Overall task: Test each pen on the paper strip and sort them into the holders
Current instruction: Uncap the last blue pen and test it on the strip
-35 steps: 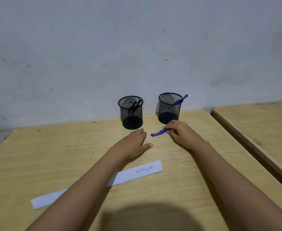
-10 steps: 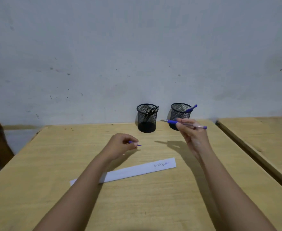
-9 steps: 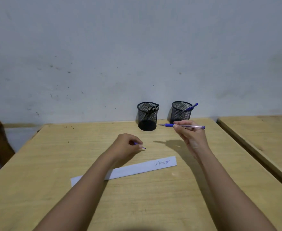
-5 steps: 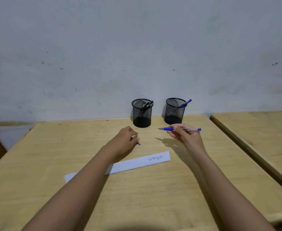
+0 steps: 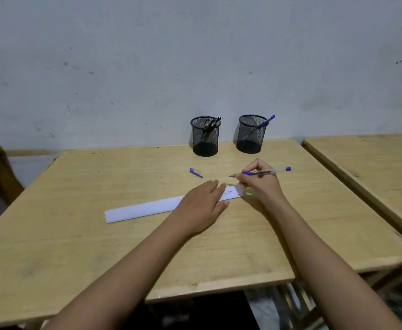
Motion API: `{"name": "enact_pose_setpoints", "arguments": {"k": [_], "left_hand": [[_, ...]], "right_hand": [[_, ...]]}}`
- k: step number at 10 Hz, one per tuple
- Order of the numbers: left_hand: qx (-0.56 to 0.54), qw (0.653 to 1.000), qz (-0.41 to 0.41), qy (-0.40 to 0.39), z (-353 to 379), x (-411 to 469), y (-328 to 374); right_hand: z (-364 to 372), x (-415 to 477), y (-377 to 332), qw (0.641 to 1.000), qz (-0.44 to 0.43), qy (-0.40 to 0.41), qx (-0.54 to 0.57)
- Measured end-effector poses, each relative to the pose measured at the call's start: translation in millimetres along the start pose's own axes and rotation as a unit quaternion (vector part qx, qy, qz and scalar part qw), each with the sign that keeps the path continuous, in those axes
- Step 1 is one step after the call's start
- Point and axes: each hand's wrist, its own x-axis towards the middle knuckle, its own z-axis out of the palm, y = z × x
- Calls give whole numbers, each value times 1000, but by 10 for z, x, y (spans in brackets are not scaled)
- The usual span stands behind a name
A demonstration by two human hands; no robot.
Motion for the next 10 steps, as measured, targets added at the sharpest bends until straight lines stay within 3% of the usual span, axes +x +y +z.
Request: {"name": "enact_pose_setpoints", "arguments": {"k": [2, 4, 10], "left_hand": [[18, 999, -10, -42, 84, 21, -53], [11, 999, -13, -44, 122, 24, -79], [25, 999, -17, -37, 155, 31, -77]], "right_hand": [[-13, 44, 12, 999, -13, -29, -13], [110, 204, 70, 1000, -14, -6, 26], [130, 285, 199, 998, -31, -43, -14]]}}
